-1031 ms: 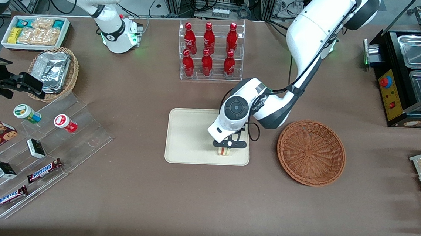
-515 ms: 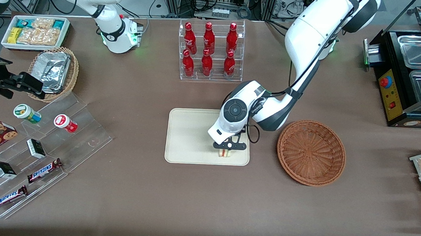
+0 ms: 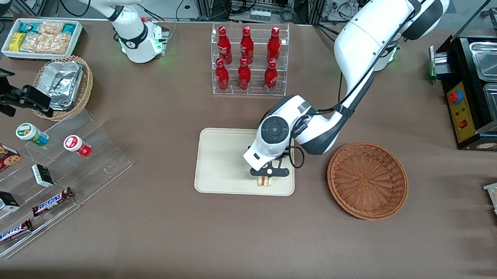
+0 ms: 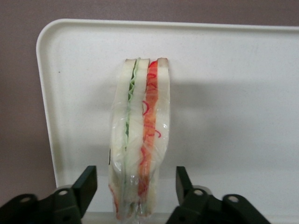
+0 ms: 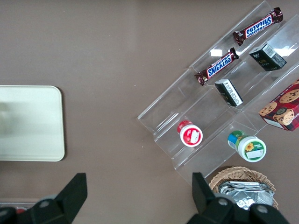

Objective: Place sandwich from basket to tray
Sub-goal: 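Lower the sandwich onto the tray and open the left gripper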

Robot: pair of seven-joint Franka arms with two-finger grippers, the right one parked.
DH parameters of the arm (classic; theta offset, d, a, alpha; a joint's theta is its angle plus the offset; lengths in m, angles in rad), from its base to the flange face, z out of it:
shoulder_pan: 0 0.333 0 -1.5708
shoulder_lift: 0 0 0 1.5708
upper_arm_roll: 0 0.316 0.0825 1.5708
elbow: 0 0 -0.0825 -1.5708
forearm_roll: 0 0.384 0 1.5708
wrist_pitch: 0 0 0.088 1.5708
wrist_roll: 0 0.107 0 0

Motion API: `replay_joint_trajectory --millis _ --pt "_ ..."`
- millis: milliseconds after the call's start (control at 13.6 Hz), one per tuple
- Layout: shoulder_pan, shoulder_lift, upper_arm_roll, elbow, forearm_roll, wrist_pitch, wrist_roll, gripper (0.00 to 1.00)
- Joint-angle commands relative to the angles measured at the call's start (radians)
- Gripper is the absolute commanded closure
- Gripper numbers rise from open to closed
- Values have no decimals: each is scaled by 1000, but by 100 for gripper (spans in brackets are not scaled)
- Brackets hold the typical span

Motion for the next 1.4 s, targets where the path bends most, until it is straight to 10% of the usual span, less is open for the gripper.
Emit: replay_joint_trajectory --millis 0,1325 --pt "-16 10 13 39 19 -10 -49 0" --pt "110 -197 54 95 19 -263 -36 0"
